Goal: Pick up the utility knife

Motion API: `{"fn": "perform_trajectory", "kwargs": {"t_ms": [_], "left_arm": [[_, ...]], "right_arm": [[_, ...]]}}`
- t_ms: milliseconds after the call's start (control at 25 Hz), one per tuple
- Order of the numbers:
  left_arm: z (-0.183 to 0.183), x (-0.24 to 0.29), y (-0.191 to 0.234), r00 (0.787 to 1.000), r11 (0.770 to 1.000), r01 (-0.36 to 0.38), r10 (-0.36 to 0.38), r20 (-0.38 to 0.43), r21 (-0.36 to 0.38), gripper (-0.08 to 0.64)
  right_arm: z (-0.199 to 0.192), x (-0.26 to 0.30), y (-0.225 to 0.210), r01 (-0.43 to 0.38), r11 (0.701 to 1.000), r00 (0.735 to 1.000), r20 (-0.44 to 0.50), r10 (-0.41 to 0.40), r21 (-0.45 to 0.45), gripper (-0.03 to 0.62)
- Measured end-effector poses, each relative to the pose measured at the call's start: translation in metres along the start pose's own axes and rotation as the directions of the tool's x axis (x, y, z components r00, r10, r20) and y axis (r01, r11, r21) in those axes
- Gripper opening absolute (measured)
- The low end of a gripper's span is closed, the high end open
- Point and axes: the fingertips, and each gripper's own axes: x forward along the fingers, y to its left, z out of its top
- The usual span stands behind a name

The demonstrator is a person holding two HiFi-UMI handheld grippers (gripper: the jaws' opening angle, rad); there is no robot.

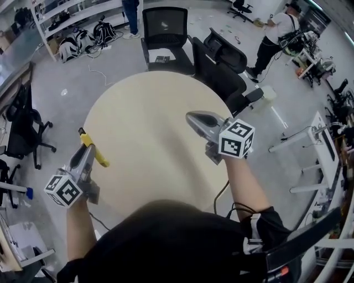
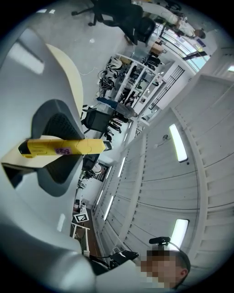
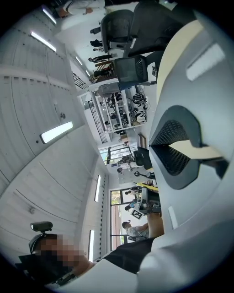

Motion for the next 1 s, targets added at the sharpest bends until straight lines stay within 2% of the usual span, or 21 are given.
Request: {"fn": "perform_trajectory", "kwargs": {"t_ms": [160, 360, 520, 800, 1000], "left_arm": [[0.003, -0.018, -0.014, 1.000, 1.000, -0.004, 0.004, 0.022, 0.000, 0.103], [-0.005, -0.024, -0.049, 0.997, 0.999, -0.033, 0.034, 0.066, -0.009, 0.103], [-0.017, -0.012, -0.093, 0.995, 0.998, -0.053, 0.056, 0.079, -0.030, 0.103], [-0.046, 0.018, -0.175, 0.995, 0.998, -0.045, 0.049, 0.088, -0.043, 0.103], [-0.058, 0.028, -0.210, 0.996, 0.999, -0.029, 0.033, 0.087, -0.046, 0.103]], "right_arm": [[-0.007, -0.012, 0.012, -0.026, 1.000, 1.000, -0.006, 0.026, 0.014, 0.015], [-0.007, -0.040, 0.004, -0.081, 0.997, 0.997, -0.005, 0.081, 0.009, 0.015], [-0.002, -0.074, -0.010, -0.130, 0.992, 0.992, 0.003, 0.130, 0.007, 0.015], [-0.010, -0.139, -0.032, -0.195, 0.981, 0.981, -0.001, 0.195, -0.005, 0.015], [-0.019, -0.167, -0.041, -0.219, 0.976, 0.976, 0.012, 0.219, 0.004, 0.015]]}}
